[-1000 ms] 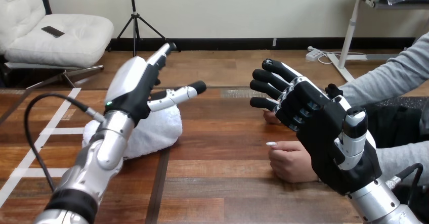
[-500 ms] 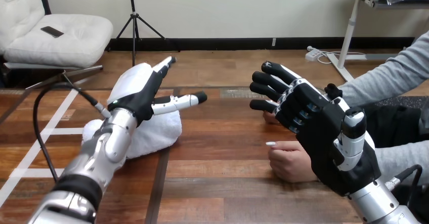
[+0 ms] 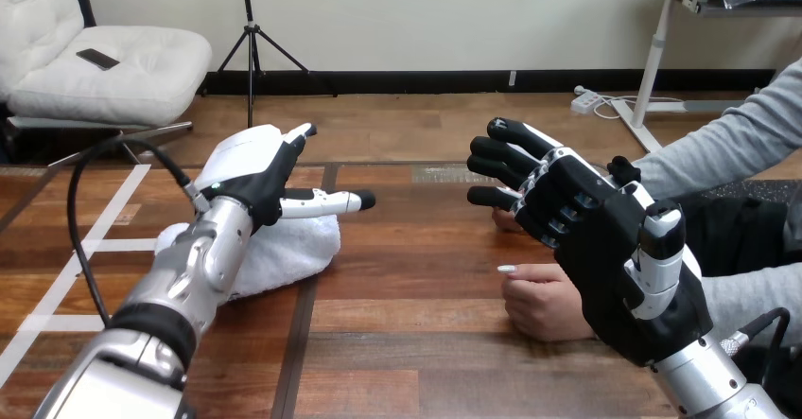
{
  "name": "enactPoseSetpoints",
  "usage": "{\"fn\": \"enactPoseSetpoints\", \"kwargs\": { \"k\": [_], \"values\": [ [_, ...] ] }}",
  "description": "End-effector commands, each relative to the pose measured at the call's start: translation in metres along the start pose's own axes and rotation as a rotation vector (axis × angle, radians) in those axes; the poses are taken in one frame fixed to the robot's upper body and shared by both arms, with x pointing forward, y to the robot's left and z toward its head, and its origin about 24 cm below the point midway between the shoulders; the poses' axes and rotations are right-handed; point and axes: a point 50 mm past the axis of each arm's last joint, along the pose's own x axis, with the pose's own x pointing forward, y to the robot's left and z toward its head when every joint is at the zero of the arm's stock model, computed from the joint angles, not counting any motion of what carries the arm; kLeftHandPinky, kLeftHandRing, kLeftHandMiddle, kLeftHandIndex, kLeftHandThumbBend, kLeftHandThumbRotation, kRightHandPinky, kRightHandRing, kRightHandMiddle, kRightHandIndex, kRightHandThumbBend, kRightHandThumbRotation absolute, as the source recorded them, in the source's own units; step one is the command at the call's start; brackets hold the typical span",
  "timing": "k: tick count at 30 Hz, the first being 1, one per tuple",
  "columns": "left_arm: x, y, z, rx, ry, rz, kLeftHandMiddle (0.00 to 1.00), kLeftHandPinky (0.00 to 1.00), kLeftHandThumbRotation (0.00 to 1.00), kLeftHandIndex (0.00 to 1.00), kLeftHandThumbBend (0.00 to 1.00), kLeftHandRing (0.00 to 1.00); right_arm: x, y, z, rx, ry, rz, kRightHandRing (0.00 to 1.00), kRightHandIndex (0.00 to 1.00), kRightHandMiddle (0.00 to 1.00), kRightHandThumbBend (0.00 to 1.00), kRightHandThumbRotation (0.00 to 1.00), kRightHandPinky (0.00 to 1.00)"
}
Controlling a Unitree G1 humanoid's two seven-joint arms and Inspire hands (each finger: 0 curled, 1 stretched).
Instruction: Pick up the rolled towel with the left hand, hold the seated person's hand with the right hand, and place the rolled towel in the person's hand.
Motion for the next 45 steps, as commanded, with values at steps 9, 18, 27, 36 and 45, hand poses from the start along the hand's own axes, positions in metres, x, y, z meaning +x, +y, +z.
{"fn": "enactPoseSetpoints", "kwargs": {
  "k": [9, 18, 27, 36, 45],
  "values": [
    [0.016, 0.041, 0.016, 0.227, 0.020, 0.056, 0.93, 0.88, 0.74, 0.93, 1.00, 0.92, 0.021, -0.006, 0.022, -0.058, -0.131, 0.025, 0.89, 0.88, 0.88, 1.00, 1.00, 0.82],
    [0.016, 0.039, 0.013, 0.312, 0.057, 0.030, 0.94, 0.90, 0.72, 0.93, 1.00, 0.92, 0.021, -0.006, 0.022, -0.056, -0.130, 0.024, 0.88, 0.88, 0.88, 1.00, 1.00, 0.82],
    [0.015, 0.037, 0.011, 0.358, 0.078, -0.001, 0.94, 0.90, 0.70, 0.94, 1.00, 0.92, 0.020, -0.006, 0.022, -0.055, -0.132, 0.023, 0.88, 0.88, 0.87, 1.00, 1.00, 0.82],
    [0.015, 0.035, 0.009, 0.386, 0.096, -0.041, 0.94, 0.90, 0.70, 0.94, 1.00, 0.92, 0.019, -0.006, 0.022, -0.056, -0.127, 0.022, 0.88, 0.88, 0.87, 1.00, 1.00, 0.82],
    [0.015, 0.033, 0.009, 0.397, 0.112, -0.084, 0.95, 0.91, 0.70, 0.94, 1.00, 0.92, 0.019, -0.006, 0.021, -0.056, -0.129, 0.017, 0.89, 0.88, 0.88, 1.00, 1.00, 0.83]
  ]
}}
